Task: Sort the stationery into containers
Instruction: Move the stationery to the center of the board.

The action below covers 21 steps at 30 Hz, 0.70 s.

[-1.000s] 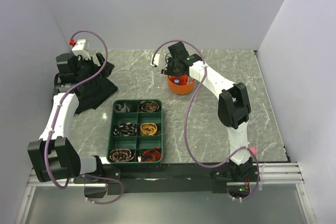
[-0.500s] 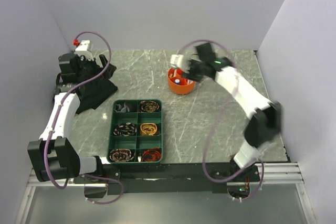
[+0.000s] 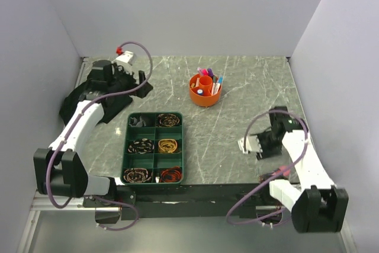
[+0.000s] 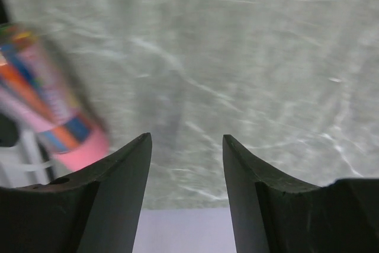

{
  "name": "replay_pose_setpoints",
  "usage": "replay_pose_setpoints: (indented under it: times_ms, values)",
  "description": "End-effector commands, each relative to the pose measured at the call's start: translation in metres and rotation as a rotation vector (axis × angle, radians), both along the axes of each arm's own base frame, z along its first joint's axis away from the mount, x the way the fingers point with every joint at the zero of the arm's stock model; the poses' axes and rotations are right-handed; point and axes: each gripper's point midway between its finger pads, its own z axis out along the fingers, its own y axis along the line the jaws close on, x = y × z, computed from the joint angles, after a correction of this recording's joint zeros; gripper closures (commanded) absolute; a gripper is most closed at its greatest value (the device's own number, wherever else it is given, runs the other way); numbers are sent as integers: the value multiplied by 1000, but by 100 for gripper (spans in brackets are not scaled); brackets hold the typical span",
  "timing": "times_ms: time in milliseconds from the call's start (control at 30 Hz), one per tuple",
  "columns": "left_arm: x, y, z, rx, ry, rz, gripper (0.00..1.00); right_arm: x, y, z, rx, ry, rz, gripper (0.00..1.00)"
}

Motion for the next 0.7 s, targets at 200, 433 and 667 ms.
replay_pose_setpoints:
  times_ms: [200, 433, 667]
  values:
    - [17, -58, 10, 46, 30, -165, 0, -52, -17, -19, -23, 109, 166, 39]
    - [28, -71, -1, 37, 58, -180, 1, -77, -36, -11, -22, 190, 209, 37]
    - [37, -81, -12, 64, 80, -192, 1, -89, -58, -22, -57, 295, 313, 37]
